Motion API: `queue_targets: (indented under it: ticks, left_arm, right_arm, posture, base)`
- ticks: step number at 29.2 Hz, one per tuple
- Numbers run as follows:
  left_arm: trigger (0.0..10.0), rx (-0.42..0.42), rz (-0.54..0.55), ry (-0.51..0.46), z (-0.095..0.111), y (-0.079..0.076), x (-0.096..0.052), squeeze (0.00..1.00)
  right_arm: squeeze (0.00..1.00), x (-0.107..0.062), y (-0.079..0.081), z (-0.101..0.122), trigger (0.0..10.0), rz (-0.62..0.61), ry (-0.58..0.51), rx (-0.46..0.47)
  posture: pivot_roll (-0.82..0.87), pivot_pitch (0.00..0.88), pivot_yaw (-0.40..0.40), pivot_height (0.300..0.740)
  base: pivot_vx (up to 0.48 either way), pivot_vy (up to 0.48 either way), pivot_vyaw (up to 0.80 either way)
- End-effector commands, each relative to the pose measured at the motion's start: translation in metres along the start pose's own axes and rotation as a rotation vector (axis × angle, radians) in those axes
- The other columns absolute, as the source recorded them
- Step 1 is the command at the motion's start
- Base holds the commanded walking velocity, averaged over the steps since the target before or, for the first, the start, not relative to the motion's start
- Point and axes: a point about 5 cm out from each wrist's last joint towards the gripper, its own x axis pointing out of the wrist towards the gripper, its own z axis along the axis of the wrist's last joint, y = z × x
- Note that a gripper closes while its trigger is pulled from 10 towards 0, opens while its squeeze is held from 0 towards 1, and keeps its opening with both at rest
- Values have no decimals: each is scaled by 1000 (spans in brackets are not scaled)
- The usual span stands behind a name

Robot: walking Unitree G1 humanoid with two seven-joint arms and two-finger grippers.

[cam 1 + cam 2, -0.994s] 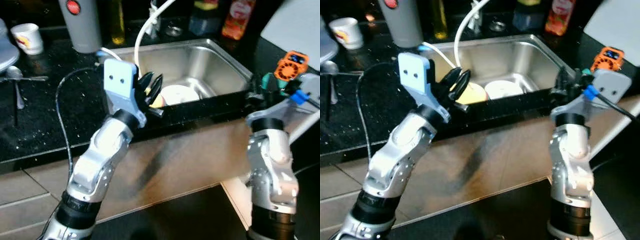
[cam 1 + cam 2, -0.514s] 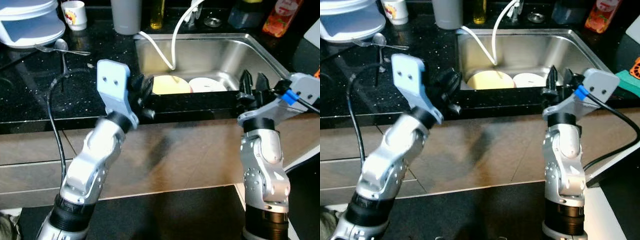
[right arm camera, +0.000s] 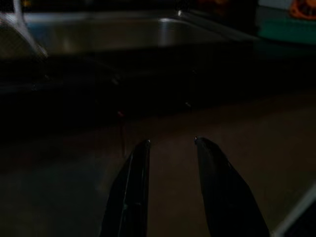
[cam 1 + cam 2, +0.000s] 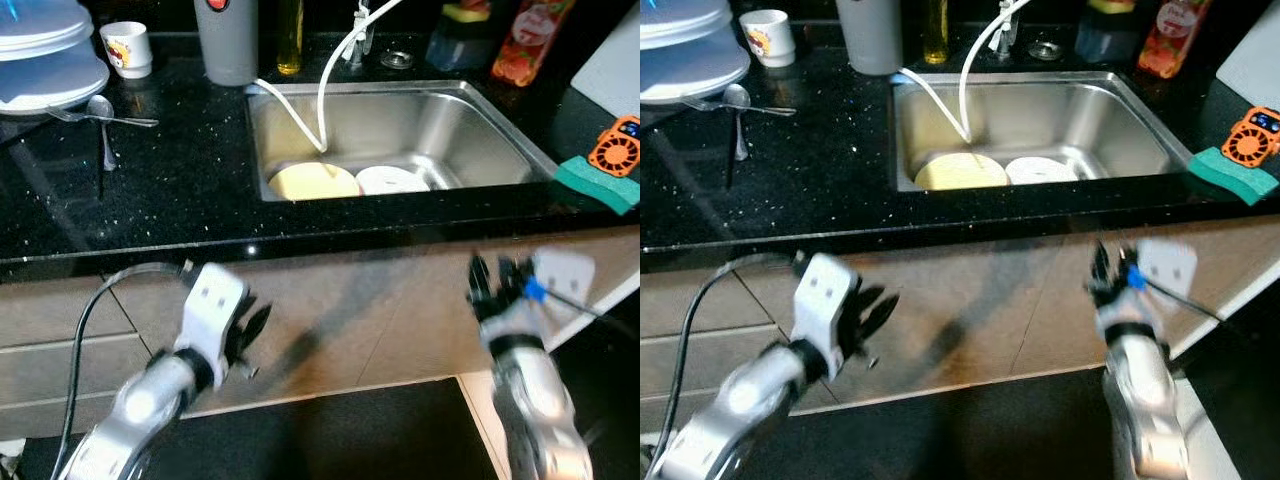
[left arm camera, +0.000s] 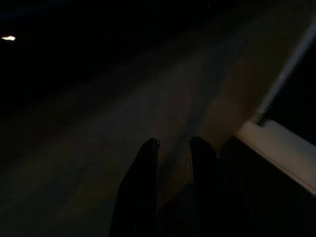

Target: Kitchen organization

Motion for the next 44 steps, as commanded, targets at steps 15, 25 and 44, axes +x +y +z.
queue_targets:
  ticks: [15, 25, 44]
  left_arm:
    - [10000, -342, 522, 580, -171, 28, -24, 0]
    - [10000, -194, 511, 752, -194, 51, -32, 0]
    - [10000, -370, 354, 280, -132, 50, 31, 0]
  right_arm:
    - [0, -97, -6, -195, 10000, 68, 935, 24]
    - [0, -114, -9, -211, 10000, 44, 1041, -6]
    - [0, -71, 19, -190, 10000, 47, 763, 247]
  posture:
    - [57, 57, -43, 740]
    - [30, 36, -4, 740]
    - [14, 48, -25, 740]
  base:
    - [0, 0, 0]
    - [0, 0, 0]
    - [0, 0, 0]
